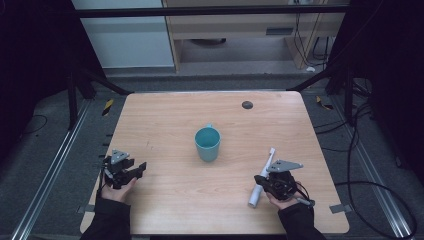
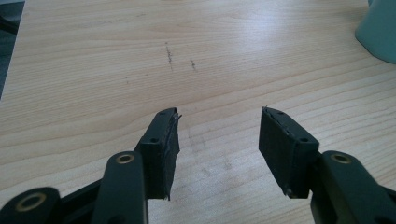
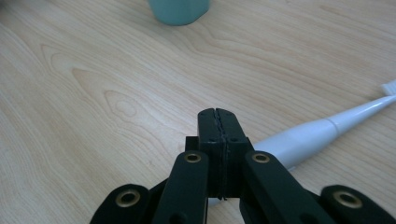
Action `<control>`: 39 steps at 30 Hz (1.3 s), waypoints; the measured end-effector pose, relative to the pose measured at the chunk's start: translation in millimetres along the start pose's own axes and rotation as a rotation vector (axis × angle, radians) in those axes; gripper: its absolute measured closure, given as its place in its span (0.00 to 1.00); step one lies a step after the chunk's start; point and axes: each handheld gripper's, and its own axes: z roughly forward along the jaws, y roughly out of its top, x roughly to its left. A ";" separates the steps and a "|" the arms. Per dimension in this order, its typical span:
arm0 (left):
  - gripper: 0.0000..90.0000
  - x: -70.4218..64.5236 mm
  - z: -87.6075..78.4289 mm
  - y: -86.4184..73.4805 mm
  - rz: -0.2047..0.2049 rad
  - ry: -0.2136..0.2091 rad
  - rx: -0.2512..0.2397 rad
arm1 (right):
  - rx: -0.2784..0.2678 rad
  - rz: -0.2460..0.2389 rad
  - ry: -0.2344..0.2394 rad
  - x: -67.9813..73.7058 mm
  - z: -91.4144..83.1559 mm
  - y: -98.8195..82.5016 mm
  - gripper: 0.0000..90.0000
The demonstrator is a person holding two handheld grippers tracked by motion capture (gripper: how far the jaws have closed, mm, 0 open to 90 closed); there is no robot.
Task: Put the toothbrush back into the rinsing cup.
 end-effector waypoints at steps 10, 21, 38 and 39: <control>0.52 -0.4 -0.2 0.2 0.009 0.001 0.008 | 0.056 -0.024 0.026 6.8 11.3 -3.1 1.00; 0.52 -0.8 -0.1 0.3 0.013 0.001 0.011 | 0.095 -0.033 0.029 9.4 15.8 -5.4 1.00; 0.51 -0.8 -0.5 0.3 0.013 0.002 0.012 | 0.129 -0.038 0.018 7.6 17.0 -9.2 1.00; 0.51 -0.8 -0.5 0.3 0.013 0.002 0.012 | 0.129 -0.036 0.018 7.3 16.9 -9.6 1.00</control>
